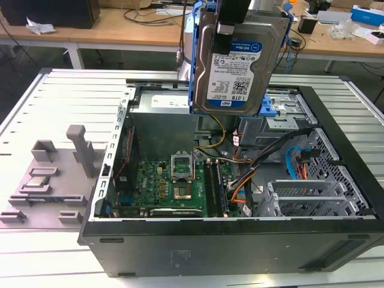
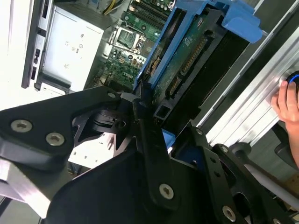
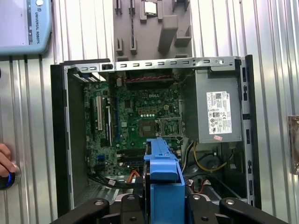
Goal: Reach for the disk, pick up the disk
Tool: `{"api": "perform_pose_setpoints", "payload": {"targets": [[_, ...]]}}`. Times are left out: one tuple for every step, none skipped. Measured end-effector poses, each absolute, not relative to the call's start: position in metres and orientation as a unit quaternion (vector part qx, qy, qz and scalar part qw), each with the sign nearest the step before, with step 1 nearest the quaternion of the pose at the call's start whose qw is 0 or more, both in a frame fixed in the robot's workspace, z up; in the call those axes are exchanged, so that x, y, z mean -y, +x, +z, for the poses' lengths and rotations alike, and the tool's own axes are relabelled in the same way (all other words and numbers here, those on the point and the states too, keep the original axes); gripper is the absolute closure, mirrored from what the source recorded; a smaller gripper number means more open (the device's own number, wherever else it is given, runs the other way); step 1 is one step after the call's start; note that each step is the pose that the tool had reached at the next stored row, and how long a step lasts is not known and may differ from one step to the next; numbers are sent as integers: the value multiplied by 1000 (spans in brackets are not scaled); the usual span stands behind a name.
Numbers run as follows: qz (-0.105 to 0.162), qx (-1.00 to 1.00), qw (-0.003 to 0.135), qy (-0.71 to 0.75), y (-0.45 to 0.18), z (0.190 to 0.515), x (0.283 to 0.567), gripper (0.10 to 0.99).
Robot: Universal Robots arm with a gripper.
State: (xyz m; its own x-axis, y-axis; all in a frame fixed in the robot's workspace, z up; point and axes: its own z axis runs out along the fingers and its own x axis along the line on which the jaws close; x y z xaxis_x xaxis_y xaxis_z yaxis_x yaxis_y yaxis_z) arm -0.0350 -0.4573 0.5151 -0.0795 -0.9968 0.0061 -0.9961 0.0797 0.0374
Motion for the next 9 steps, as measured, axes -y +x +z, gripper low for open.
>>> {"api": "perform_pose_setpoints", "payload": {"targets": [[-12, 735, 15, 678, -35, 515, 459, 718], [-12, 735, 15, 678, -35, 515, 460, 718], [-12, 735, 15, 678, -35, 515, 464, 718], [-12, 735, 15, 678, -35, 515, 466, 718], [-12, 735, 15, 678, -35, 515, 467, 718], [-12, 735, 15, 678, -35, 515, 469, 718], [-12, 735, 15, 678, -35, 515, 472, 718], [-12, 735, 15, 678, -35, 515, 476, 718], [-12, 735, 15, 678, -35, 515, 479, 718]]}}
